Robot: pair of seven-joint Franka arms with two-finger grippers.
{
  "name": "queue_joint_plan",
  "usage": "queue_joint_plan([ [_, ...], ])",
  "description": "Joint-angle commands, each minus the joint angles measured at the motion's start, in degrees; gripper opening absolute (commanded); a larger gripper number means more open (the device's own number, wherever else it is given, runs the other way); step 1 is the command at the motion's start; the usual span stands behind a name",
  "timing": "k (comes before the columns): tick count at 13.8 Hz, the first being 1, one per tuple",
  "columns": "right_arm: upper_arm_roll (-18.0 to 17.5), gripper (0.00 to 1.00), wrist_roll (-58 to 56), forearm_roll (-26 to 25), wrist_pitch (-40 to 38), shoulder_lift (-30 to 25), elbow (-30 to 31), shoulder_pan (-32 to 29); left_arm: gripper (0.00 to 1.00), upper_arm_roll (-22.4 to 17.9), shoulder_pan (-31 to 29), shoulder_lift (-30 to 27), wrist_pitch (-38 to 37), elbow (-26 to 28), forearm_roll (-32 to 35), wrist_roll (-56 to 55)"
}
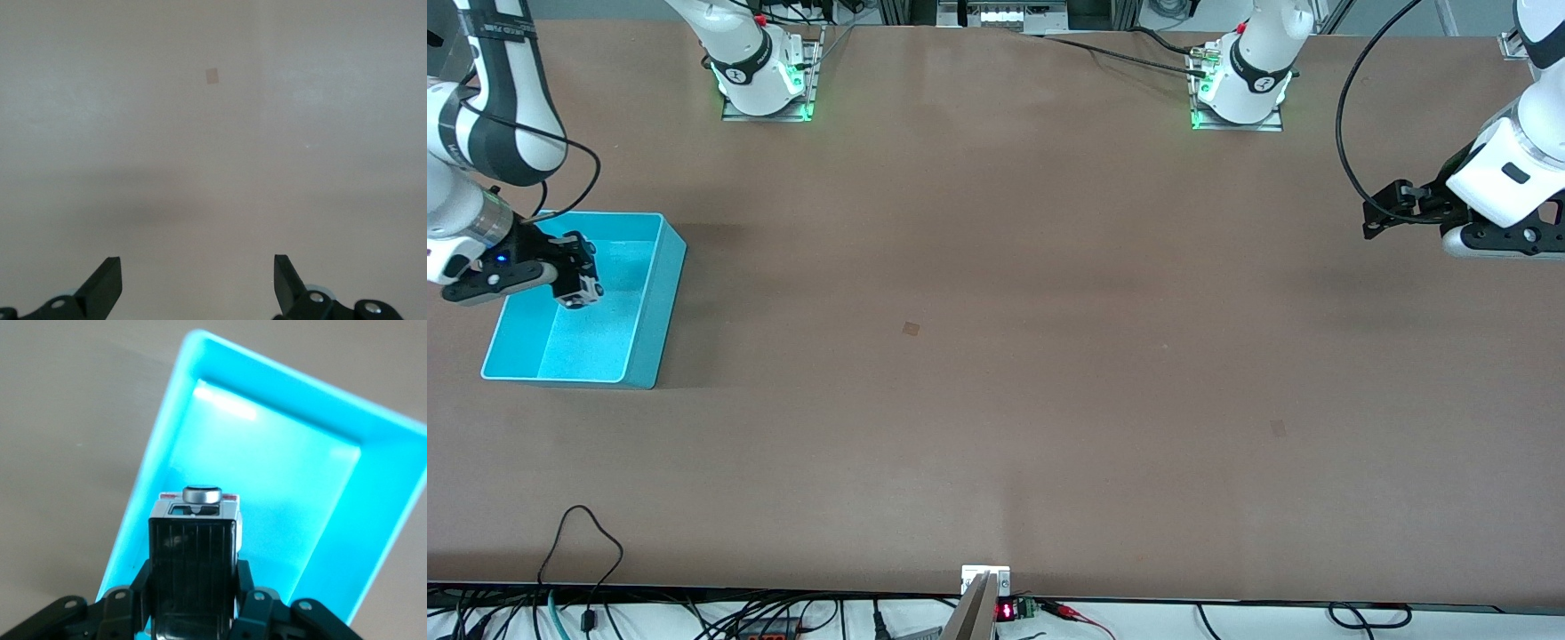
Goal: Wind and store white jeep toy
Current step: 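Lower the jeep into the cyan box and open the right gripper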
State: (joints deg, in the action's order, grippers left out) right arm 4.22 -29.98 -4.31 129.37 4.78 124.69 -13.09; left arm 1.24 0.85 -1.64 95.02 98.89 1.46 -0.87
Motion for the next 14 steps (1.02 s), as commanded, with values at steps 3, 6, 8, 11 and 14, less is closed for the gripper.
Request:
queue_joint_plan([
  [3,-0.8,0.00,11.0,-0.7,-0.6,4.1,-0.1,-4.7,1.00,-0.1,0.0,0.2,0.1,-0.5,-0.3,-0.3],
  [6,-0.8,0.00,14.4,-0.7,-0.3,6.8,-0.1,-4.8,1.00,-0.1,0.0,0.1,0.0,-0.5,-0.3,-0.3],
  [8,-0.8,0.00,14.8,-0.8,1.4,9.0,-0.1,-4.9,1.00,-0.1,0.0,0.1,0.1,-0.5,-0.3,-0.3],
  [11,-0.8,0.00,14.7,-1.1,4.1,12.2,-0.1,-4.8,1.00,-0.1,0.0,0.2,0.1,-0.5,-0.3,-0.3],
  [14,-0.8,0.00,14.8,-1.1,5.8,14.3,0.6,-5.9,1.00,-0.1,0.0,0.2,0.1,-0.5,-0.3,-0.3],
])
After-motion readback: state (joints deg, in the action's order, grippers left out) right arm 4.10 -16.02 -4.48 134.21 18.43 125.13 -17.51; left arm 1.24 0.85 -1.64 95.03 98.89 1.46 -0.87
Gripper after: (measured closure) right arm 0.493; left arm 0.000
